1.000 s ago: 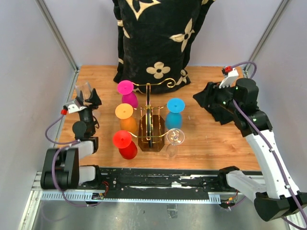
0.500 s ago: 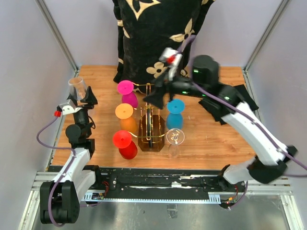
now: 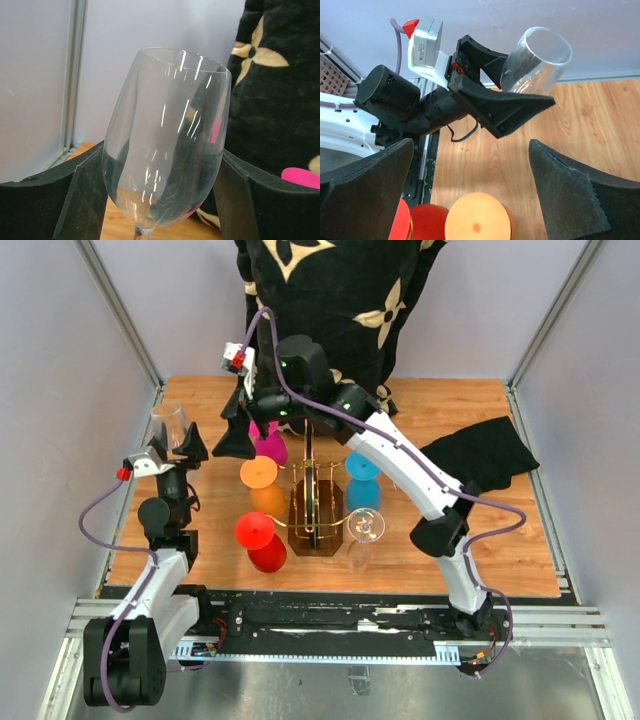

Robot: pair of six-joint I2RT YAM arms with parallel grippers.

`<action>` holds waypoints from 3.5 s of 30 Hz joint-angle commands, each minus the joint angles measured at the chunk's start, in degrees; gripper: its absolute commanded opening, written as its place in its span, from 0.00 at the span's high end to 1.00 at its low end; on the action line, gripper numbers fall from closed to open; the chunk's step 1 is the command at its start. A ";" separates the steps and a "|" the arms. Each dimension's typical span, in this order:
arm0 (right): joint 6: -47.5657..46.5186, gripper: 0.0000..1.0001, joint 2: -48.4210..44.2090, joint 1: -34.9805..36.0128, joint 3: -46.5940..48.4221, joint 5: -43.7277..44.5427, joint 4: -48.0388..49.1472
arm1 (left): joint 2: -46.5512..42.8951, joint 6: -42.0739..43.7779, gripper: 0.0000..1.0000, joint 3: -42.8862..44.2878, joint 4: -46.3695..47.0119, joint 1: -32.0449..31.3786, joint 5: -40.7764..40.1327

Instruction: Take the wine glass off the wine glass rack

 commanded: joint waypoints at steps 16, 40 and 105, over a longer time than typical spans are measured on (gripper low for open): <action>15.55 0.25 11.34 0.97 5.10 -5.61 25.83 | -16.11 -3.33 0.99 3.72 -18.05 -0.44 16.66; 18.40 0.13 13.82 2.80 5.53 -5.47 27.46 | -20.11 -10.70 0.99 4.77 -15.43 -1.82 18.72; 23.75 0.54 2.94 -13.22 -0.51 1.59 36.60 | -21.73 -3.29 0.00 10.22 -29.85 -3.84 13.32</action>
